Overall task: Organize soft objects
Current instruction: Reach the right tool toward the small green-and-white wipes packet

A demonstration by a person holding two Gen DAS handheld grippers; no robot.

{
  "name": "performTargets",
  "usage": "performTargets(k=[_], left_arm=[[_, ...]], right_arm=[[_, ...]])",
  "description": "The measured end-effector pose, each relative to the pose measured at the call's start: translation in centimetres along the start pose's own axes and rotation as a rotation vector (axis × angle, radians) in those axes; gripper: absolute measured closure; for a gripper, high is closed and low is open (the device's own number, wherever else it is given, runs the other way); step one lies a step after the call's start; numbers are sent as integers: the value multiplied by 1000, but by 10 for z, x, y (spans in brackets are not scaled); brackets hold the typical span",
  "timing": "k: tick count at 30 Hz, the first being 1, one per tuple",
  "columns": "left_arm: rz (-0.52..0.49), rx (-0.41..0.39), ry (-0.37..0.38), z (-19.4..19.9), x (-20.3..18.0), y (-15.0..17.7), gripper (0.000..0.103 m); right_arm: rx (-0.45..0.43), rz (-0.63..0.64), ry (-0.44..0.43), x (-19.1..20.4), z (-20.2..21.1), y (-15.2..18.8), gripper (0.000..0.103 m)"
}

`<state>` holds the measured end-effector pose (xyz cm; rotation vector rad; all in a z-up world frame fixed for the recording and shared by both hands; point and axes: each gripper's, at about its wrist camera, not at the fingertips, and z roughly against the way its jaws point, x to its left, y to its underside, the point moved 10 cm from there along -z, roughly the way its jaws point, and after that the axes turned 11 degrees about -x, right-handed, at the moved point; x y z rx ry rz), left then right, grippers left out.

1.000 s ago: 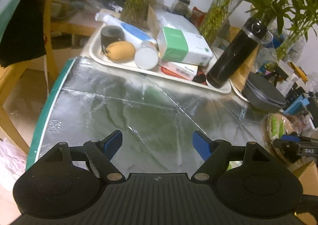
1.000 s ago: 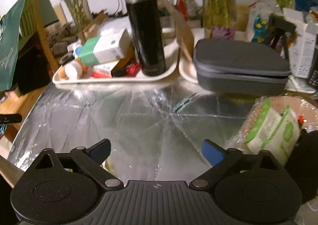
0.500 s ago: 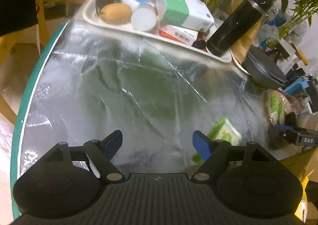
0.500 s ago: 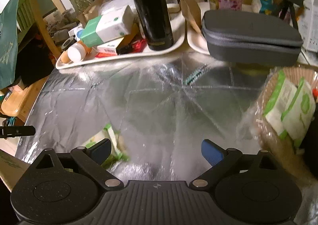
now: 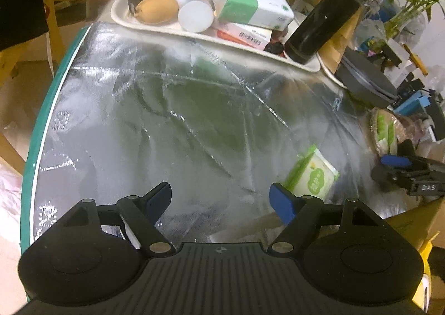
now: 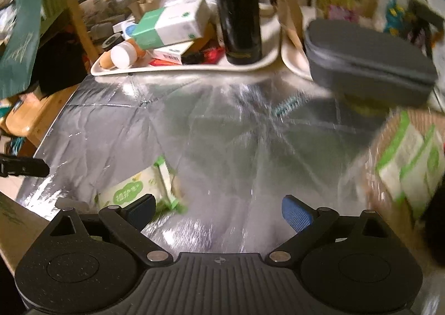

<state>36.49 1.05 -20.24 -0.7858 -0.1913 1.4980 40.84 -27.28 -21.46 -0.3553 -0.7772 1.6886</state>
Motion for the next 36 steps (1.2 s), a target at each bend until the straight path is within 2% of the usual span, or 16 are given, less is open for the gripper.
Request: performTargets(k=[6,8,11,13,14,16,19,23,26,28,33,36], left_arm=[[48,-58,32,6,1,-14,25],[60,-76,36,8,1,-18,25],[57,-108,28,13,0,-25,25],[49,-131,24,17,-2,-29,25],[45,-142,24,19,-3,-31,25],[39,-156,20,22,-3,-34,25],[43,-161,24,23,-3,-35,25],[54,-154,26,23,-1,-35,25],[58,-147,31,23,-2,-34,25],[60,-142,34,22,-3,-34,25],[66,-128,40,20,-4,-32,25],[60,-131,41,21,-5,-32,25]], right_arm=[[-16,90,-89,8,-18,-8,6],[-7,137,-131,14,-25,-7,13],[20,149,-200,23,-36,-4,27],[45,145,-241,28,-43,-2,44],[60,140,-253,29,-48,-1,49],[86,102,-284,30,-56,1,70],[115,45,-315,29,-66,2,80],[140,14,-364,31,-70,3,85],[158,-2,-387,34,-72,4,95],[172,-22,-403,35,-73,4,97],[171,-70,-406,35,-73,0,101],[143,-45,-365,32,-71,-6,101]])
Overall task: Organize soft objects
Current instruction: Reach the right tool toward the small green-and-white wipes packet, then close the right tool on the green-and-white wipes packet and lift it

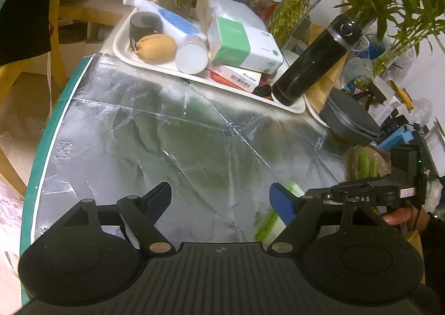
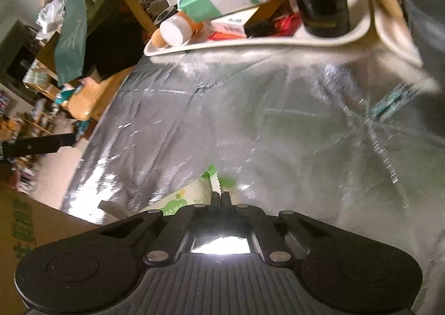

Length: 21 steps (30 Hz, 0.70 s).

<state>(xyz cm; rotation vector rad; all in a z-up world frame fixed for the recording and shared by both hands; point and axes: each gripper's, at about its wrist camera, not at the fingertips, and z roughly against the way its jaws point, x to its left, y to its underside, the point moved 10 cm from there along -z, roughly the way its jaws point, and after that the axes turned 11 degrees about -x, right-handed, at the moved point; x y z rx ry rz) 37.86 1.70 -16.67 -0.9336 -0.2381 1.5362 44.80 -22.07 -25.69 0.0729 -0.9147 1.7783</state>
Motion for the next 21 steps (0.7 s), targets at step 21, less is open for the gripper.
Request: performTargets(k=[21], left_arm=[[-11,11,-27,-1,4,2,25]], right_arm=[[107,141,240,-30,49,6,83]])
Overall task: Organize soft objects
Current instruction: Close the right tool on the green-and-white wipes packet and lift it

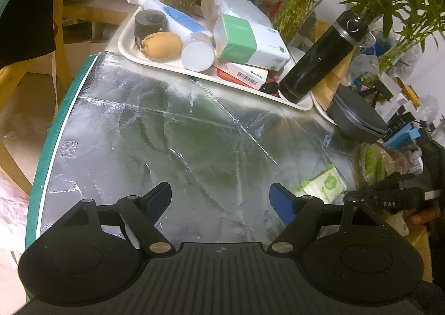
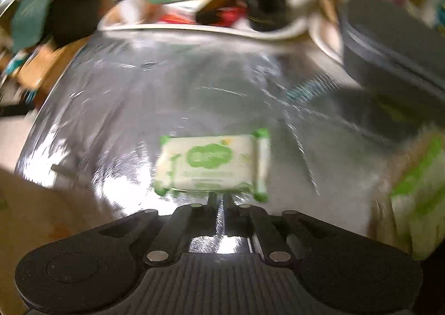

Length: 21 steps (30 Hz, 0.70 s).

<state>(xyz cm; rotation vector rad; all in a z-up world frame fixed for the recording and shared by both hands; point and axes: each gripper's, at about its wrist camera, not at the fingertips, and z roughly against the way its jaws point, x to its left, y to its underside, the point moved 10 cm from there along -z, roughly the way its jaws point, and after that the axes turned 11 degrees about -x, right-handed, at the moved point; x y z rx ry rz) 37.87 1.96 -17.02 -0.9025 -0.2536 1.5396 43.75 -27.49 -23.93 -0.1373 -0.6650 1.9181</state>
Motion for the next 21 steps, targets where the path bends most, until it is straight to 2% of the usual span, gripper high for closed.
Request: performTargets(k=[1,2,3,4,7,11,14,21], left_arm=[[-2,0,0,0,0,0,25],[-3,0,-1,0,0,0,25],[-4,0,-4,0,0,0,25],[-4,0,-8,-1,1,1,25],[2,1,-16,-1,4,0,25],[2,1,-11,-1,3,0,25],[3,3,-10,-1,3,0,25],[-1,10,-4,-5,0,1,25]], right_arm=[[-18,37,-5,4,0,-2,60],[-37,69,-4,7,-2,-5,47],[-65,118,7,10,-2,-8,26],[-86,167,22,11,-4,-12,18],[-97,265,82,10,-14,-17,15],[-58,326,101,5,-30,-11,14],[-74,329,91,6,-36,-13,9],[-166,288,129,12,-52,-34,10]])
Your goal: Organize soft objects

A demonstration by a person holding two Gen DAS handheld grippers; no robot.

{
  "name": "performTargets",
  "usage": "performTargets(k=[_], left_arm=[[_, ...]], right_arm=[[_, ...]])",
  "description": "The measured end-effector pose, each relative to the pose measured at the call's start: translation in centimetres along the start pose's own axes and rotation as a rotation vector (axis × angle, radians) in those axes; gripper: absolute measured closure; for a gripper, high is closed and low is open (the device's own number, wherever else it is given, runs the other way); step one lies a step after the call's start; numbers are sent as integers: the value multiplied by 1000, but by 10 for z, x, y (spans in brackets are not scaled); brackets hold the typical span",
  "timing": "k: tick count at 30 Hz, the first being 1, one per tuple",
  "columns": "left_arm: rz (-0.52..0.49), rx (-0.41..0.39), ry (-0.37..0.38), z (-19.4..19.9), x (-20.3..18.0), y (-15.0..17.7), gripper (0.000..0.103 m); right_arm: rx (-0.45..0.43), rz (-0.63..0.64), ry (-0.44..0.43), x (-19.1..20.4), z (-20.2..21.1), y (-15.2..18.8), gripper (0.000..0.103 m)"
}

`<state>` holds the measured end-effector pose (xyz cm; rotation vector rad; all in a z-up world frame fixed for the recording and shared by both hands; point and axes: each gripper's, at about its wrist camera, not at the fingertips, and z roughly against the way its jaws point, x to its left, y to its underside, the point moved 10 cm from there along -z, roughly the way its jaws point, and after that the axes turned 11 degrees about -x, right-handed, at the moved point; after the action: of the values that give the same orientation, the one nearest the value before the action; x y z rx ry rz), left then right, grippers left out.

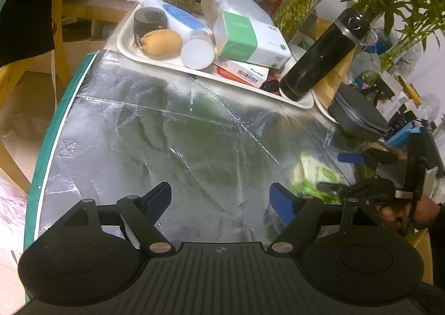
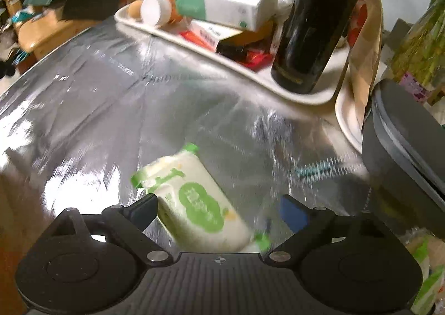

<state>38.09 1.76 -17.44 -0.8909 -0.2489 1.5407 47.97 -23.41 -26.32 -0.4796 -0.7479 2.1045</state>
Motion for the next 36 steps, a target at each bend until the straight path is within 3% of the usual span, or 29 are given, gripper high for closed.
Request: performTargets(k=[3,9,15,23,28,32,36], left_arm=[[-5,4,-8,-3,2,1,25],[-2,6,-23,-11,10,0,25],[-67,54,36,-25,4,2,25],[-172,232,151,-55,-4,20,28],[-311,328,250,-55,-19,38,44],[-366,373,312,-52,-20,48,51],[-404,425,331,-53,-19,59,67]], right_arm=[[-25,-53,29,-7,-9,-7,14],[13,-69,-42,0,-10,-2,31],[14,-65,-53,5,-9,-1,51],[36,-36,-70,13,-3,2,52],[37,-38,-76,12,-3,3,52],[37,-34,-77,12,-3,3,52],[38,-37,-78,12,-3,3,52]])
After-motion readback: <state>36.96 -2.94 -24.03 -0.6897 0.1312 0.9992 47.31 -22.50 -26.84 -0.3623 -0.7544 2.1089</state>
